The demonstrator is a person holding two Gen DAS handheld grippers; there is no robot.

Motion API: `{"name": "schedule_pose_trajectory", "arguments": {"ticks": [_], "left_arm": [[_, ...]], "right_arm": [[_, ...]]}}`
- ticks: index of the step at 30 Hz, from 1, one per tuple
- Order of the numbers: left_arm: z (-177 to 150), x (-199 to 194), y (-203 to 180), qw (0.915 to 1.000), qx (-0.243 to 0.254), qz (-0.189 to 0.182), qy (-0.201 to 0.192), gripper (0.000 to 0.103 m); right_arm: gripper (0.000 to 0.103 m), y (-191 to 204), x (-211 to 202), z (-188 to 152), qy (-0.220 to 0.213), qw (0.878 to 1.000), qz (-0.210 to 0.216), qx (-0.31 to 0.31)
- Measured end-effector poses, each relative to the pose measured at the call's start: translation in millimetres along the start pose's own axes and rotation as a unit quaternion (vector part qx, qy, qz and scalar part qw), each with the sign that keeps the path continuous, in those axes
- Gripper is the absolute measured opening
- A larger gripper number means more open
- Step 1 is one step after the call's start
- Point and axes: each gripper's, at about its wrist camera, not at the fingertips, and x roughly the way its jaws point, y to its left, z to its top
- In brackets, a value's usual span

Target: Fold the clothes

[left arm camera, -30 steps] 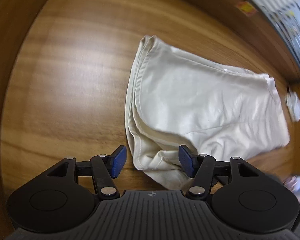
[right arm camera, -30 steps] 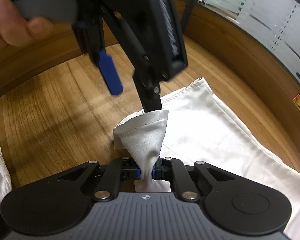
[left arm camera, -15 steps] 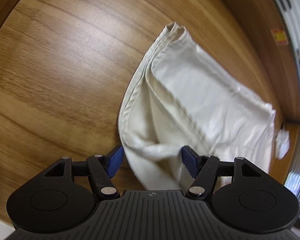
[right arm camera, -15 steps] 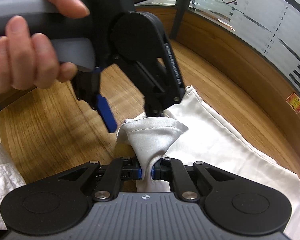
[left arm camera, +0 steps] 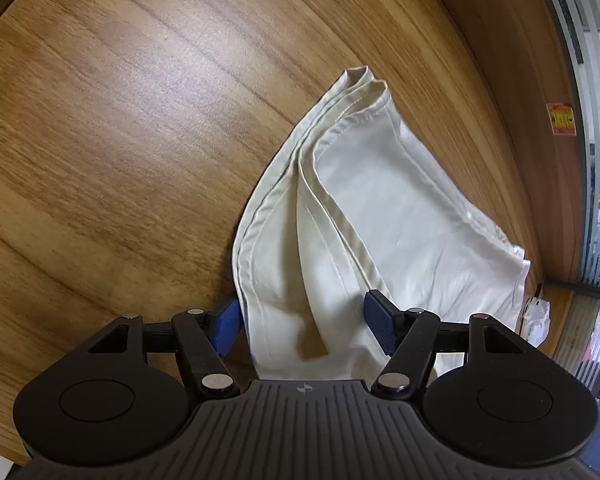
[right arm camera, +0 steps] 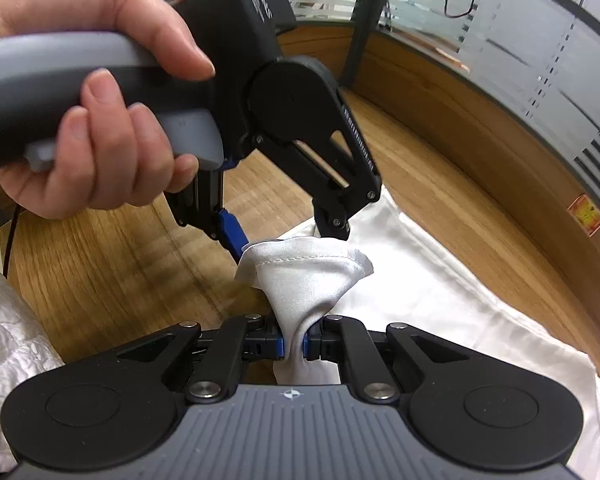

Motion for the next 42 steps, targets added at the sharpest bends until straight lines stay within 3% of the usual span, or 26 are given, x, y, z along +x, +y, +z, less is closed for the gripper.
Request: {"name": "schedule_pose_trajectory", "arguments": {"ticks": [6, 13, 15, 17, 24, 29, 36, 42], "left_arm": [[15, 7, -6, 0.9996, -0.013, -0.021, -0.014, 0.068], [31, 17, -19, 0.9996, 0.003, -0.022, -0.02, 0.066], [35, 18, -26, 0.9992, 0.019, -0.025, -0.026, 0.055], [35, 18, -35, 0.9982, 0.043, -0.023, -0.034, 0.006], [20, -4, -73, 0.988, 0.123, -0.03, -0.089, 0.005], [-6, -7, -124, 0.9733, 0.197, -0.025, -0.116, 0.005], [-39, 34, -195, 0.9592, 0.256, -0.032, -0.116, 0.005], [-69, 83, -252, 0.9499, 0.297, -0.026, -0.094, 0.005]], "right_arm": [[0.008, 1, -6, 2, -0.006, 1.0, 0.001, -0.012], [0.008, 1, -14, 2, -0.016, 1.0, -0.009, -0.002], [0.008, 1, -16, 2, -0.02, 1.0, -0.013, 0.003], [0.008, -2, -18, 1, -0.022, 1.0, -0.016, 0.012], [0.008, -14, -22, -6, -0.022, 0.998, -0.038, 0.048], [0.008, -30, -32, -15, -0.023, 0.996, -0.053, 0.074], [0.008, -69, -49, -46, -0.019, 0.989, -0.082, 0.117], [0.008, -116, -59, -85, -0.008, 0.979, -0.097, 0.179]]}}
